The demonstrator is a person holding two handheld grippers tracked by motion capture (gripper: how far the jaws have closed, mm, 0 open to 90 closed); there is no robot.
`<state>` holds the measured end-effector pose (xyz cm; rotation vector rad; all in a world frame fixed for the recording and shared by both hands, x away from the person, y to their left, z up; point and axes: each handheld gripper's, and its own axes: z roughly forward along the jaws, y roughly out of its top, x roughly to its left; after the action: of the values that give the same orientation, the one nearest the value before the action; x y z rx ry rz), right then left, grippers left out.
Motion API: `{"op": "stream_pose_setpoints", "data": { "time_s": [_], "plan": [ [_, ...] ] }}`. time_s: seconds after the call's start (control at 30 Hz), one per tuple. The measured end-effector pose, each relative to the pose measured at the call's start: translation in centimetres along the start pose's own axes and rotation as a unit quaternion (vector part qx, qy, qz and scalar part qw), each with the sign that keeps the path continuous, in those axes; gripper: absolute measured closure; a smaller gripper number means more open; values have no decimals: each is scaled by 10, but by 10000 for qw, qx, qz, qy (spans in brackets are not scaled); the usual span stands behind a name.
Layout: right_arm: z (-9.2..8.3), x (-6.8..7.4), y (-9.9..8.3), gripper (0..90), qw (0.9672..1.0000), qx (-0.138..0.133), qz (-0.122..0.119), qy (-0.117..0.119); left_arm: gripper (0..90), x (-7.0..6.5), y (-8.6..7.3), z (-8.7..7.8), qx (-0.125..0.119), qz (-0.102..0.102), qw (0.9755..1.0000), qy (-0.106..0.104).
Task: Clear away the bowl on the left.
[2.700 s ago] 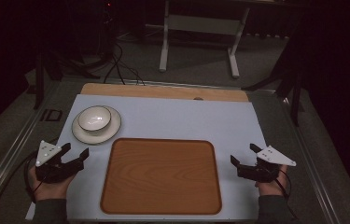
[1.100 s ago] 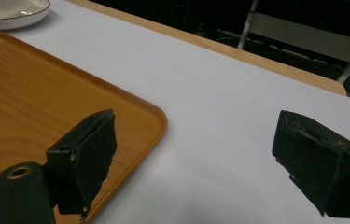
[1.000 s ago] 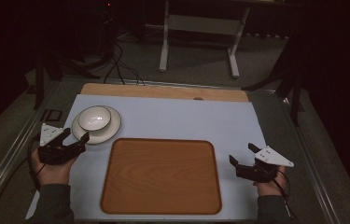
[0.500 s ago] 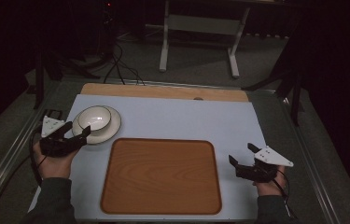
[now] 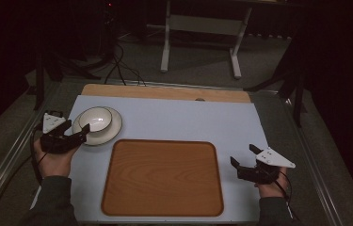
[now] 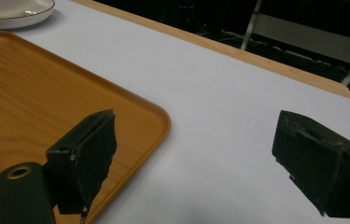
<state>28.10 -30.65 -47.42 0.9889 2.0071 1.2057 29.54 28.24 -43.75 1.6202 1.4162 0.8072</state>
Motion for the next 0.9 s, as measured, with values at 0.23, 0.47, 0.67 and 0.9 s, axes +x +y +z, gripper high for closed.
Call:
{"op": "stream_pose_setpoints", "data": {
  "time_s": [0.23,0.47,0.67,0.9],
  "plan": [
    [0,0,0,132,10000,5,-18,0,330,2,-1,8,59,-36,10000,19],
    [0,0,0,132,10000,5,-20,1,331,2,-2,17,141,-18,9999,45],
    [0,0,0,132,10000,-4,-26,6,331,4,-3,24,151,-81,9998,76],
    [0,1,0,132,10000,-8,-24,9,331,6,-4,32,213,-105,9996,139]
  ]
}}
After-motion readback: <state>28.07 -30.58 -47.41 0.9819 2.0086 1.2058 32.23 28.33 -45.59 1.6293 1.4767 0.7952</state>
